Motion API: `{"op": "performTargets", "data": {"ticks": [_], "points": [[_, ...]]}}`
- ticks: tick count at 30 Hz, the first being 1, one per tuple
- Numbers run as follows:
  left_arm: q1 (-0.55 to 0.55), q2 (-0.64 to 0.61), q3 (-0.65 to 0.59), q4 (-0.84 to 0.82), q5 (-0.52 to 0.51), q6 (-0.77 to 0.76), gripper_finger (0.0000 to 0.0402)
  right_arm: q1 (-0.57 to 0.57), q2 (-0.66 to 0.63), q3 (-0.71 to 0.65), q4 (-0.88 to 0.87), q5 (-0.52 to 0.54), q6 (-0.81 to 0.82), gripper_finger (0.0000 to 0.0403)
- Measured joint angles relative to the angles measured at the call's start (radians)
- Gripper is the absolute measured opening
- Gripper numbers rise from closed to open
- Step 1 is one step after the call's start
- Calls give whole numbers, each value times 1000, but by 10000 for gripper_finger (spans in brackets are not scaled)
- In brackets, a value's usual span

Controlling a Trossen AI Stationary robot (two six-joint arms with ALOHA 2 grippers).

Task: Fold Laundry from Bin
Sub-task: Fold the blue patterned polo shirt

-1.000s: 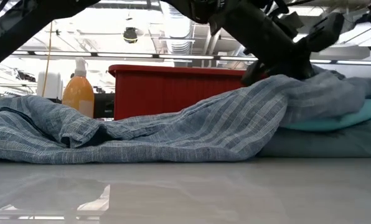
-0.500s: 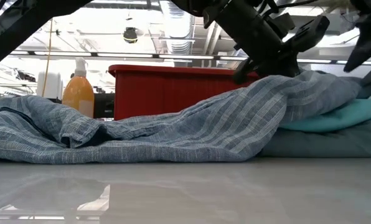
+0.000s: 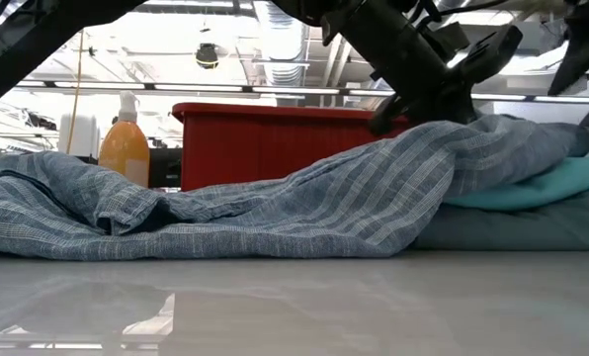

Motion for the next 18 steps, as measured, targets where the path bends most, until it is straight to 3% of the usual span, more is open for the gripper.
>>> {"op": "performTargets", "data": {"ticks": [13,18], "points": [[-29,0,0,9,14,8,0,-90,-242,-1,30,41,-27,267],[-47,0,0,31,16,8,0,-90,-295,0,6,-8,-85,267]]}}
